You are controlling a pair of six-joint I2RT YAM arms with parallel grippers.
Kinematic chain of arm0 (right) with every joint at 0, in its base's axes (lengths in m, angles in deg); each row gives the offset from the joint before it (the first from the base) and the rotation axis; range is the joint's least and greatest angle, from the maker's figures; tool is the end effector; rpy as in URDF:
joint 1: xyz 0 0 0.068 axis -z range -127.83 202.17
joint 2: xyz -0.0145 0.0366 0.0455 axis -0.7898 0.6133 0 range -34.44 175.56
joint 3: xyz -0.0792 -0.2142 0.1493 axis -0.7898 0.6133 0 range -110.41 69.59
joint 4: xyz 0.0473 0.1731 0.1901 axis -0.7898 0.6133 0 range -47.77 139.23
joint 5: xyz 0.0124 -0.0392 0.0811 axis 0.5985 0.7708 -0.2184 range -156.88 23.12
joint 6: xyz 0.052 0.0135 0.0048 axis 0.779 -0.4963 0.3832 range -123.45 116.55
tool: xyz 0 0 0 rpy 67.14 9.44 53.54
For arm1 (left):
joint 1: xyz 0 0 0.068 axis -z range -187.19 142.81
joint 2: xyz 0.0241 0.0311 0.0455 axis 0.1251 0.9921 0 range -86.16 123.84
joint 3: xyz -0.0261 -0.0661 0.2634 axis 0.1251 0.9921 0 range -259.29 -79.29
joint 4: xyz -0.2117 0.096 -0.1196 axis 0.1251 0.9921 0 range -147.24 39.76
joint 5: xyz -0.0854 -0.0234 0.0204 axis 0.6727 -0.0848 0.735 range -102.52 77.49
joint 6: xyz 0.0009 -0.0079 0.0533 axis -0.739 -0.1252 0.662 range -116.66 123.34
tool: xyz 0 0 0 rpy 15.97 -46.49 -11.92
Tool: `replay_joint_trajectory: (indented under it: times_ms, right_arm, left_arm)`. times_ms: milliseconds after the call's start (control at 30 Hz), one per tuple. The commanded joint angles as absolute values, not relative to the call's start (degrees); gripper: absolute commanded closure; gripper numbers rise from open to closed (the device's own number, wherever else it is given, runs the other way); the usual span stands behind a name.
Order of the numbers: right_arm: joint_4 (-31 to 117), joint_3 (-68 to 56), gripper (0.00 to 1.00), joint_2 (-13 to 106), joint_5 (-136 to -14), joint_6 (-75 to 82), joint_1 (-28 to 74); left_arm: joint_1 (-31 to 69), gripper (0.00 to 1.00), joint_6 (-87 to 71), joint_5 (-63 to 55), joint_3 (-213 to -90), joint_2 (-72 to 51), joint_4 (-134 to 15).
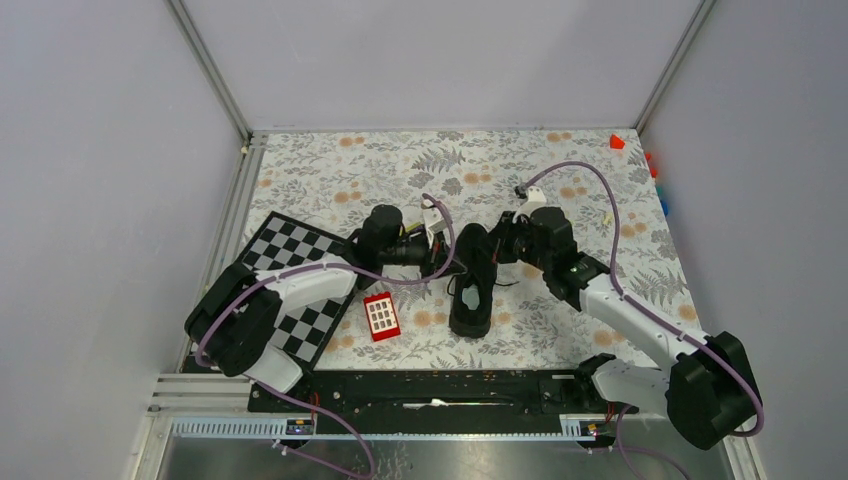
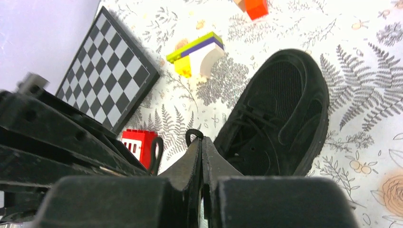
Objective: Tie the shoes
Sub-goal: Cross the shoelace with the shoelace.
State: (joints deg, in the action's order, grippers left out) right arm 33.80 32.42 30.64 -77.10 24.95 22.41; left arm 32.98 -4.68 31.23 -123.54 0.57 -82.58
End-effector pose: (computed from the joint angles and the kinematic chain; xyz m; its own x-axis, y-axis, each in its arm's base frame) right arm 0.2193 0.1327 0.2550 -0.5560 0.2213 -0.8012 -0.4198 0.7572 0.5004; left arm 0.2297 -0.2262 0.2265 -0.3584 0.1707 -0.9178 0.9300 0.1512 -0.3350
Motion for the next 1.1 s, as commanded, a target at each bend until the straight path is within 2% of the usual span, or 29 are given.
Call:
replay_joint_trajectory:
  times_ms: [0,267,433,1067]
  right_arm:
    - [35.2,27.7,1.0,31.0,-79.3,25.0,23.7]
    - [38.6,27.0,1.0,28.4,-82.0,23.2,24.1]
    - [40.3,27.0,1.0,26.5,-82.1,22.1,24.1]
    - [51.8,27.0,1.0,19.7,-84.6,17.0,24.1]
  left_arm:
    - [34.2,1.0,-3.7,34.8,-123.5,-1.0,-83.9]
    - [34.6,1.0,-2.8,36.3,-128.5,4.5,-83.3]
    - [34.7,1.0,0.2,36.5,-132.9,6.9,-77.2]
    - [34.6,1.0,2.9,33.5,-136.9,10.6,-72.2]
